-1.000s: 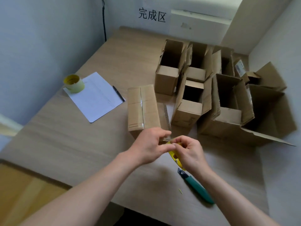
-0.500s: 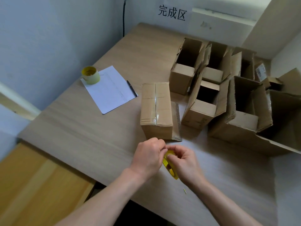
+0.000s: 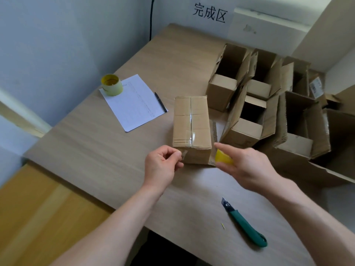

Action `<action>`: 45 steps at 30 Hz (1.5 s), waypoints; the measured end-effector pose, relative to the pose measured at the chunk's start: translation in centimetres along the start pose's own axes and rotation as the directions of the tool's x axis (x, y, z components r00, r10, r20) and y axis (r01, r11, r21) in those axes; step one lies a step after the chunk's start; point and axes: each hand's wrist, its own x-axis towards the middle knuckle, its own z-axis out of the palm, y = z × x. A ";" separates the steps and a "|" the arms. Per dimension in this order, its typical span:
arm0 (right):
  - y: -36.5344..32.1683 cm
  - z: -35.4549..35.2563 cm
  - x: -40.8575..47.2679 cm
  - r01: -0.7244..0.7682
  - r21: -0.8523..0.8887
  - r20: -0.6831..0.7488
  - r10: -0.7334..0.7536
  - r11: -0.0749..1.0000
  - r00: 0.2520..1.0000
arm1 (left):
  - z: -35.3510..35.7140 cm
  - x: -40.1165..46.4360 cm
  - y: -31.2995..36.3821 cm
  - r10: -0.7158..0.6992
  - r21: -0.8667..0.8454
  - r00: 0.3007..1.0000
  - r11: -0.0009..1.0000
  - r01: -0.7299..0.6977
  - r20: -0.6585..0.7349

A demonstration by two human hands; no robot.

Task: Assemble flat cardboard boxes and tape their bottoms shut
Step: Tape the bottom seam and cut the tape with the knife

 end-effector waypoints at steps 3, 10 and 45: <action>0.0 0.2 2.3 0.002 -0.054 -0.034 -0.003 0.999 0.999 | 0.6 1.3 -0.4 -0.048 -0.009 0.995 0.999 0.047 -0.088; -0.7 1.5 4.8 -0.028 -0.194 -0.058 0.018 0.981 0.998 | 0.7 3.3 -1.1 -0.058 0.045 0.986 0.997 0.066 -0.154; 0.0 3.0 7.3 -0.086 -0.174 0.040 0.094 0.981 0.995 | 0.3 8.8 0.3 -0.403 0.172 0.915 0.901 0.398 -0.005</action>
